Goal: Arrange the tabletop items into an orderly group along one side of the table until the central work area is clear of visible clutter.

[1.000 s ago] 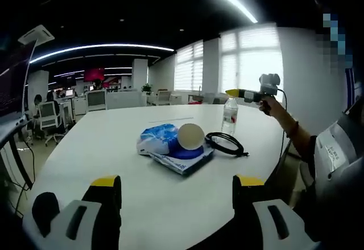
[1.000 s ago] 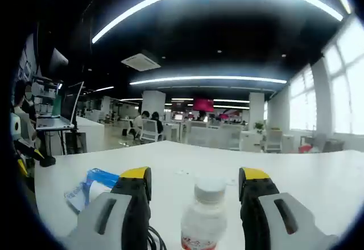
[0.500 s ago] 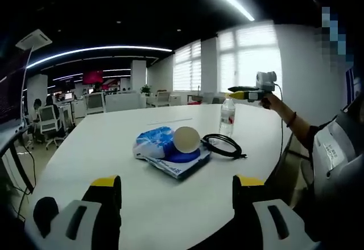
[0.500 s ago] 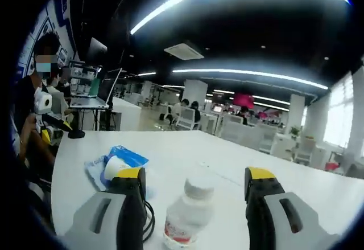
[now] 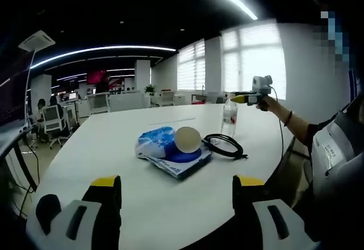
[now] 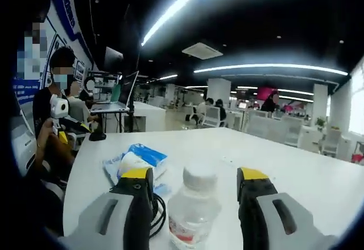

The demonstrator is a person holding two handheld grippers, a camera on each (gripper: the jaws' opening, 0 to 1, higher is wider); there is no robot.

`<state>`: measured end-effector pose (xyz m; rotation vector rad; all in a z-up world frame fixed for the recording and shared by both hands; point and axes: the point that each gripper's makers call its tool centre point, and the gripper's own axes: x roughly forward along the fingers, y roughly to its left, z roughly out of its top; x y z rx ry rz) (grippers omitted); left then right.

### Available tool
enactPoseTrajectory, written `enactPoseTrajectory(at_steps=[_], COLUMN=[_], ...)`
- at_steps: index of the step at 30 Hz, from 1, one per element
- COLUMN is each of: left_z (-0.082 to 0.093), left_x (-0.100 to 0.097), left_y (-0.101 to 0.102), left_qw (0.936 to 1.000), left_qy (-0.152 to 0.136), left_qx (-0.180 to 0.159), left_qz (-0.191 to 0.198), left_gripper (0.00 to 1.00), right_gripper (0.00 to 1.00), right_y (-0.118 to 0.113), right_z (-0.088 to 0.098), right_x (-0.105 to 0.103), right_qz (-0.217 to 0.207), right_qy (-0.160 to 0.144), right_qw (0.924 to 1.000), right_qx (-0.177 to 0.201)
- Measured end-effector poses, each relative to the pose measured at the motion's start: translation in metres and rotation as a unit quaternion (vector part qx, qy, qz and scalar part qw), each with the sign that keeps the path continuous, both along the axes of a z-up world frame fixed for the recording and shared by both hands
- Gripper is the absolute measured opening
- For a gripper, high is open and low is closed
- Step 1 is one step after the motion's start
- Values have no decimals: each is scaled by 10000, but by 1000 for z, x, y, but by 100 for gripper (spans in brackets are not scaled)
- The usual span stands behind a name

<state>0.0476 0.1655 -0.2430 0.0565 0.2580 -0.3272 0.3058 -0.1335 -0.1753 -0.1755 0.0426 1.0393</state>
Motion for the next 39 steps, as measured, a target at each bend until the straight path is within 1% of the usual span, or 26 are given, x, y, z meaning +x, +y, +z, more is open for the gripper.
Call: enactPoseTrajectory(at_steps=[3, 4, 5, 9, 11, 12, 16, 17, 19, 20, 21, 23, 24, 25, 26, 28, 30, 33, 34, 36, 37, 38, 39], left_z=[-1, -1, -1, 2, 3, 3, 1, 2, 3, 4, 4, 6, 8, 8, 8, 7, 5, 1, 1, 1, 2, 3, 3], left_x=[0, 0, 0, 1, 1, 1, 1, 0, 0, 0, 0, 0, 0, 0, 0, -1, -2, -2, -2, -2, -1, -1, -1], left_y=[4, 6, 8, 7, 6, 6, 6, 6, 6, 5, 6, 6, 6, 5, 5, 5, 6, 8, 8, 9, 9, 8, 8], left_qw=[10000, 9999, 9999, 9999, 9999, 9999, 9999, 9999, 9999, 10000, 10000, 10000, 10000, 9999, 9999, 10000, 9999, 9999, 9999, 9999, 9999, 9999, 9999], left_qy=[15, 22, 33, -18, -42, -32, 21, 18, 7, 10, 12, 0, -29, -52, -58, -44, -13, 32, 40, 37, 37, 27, 21], left_qx=[-69, -54, -30, -75, -113, -100, -60, -63, -53, -46, -42, -15, -4, -20, -23, -29, -26, -68, -73, -65, -70, -74, -72], left_qz=[47, 88, 128, 96, 81, 88, 96, 98, 88, 85, 87, 98, 91, 85, 80, 71, 97, 106, 114, 124, 121, 99, 91], left_gripper=[79, 79, 79, 79, 79, 79, 79, 79, 79, 79, 79, 79, 79, 79, 79, 79, 79, 79, 79, 79, 79, 79, 79], right_gripper=[43, 41, 41, 40, 39, 39, 39, 38, 33, 31, 29, 27, 26, 26, 24, 23, 23, 22, 22, 21, 21, 21, 21], right_y=[-3, -3, -4, -3, -1, 2, 4, 3, 2, 2, 3, 3, 6, 6, 7, 7, 8, 6, 5, 5, 5, 6, 6], right_z=[-1, 0, 1, -2, -1, -1, -4, -4, -2, 3, 3, 2, -3, -3, -3, -1, -2, -1, -1, -1, -1, -1, -1], right_x=[2, 2, 3, 4, 3, 3, 6, 7, 8, 6, 5, 5, 1, 1, 0, 2, 0, 0, 0, 1, 3, 4, 3], right_qz=[25, 63, 61, 64, 126, 200, 147, 118, 129, 204, 244, 258, 279, 285, 313, 256, 264, 151, 9, -167, -340, -470, -477], right_qy=[-12, 76, 126, 142, 174, 249, 192, 189, 189, 172, 230, 236, 169, 130, 125, 162, 129, 114, 215, 211, 261, 233, 224], right_qw=[10000, 9998, 9994, 9993, 9990, 9982, 9990, 9988, 9983, 9969, 9965, 9965, 9982, 9984, 9981, 9978, 9978, 9976, 9972, 9975, 9971, 9968, 9968], right_qx=[61, 195, 315, 337, 399, 500, 388, 426, 531, 745, 763, 757, 496, 473, 512, 582, 600, 671, 723, 656, 626, 604, 602])
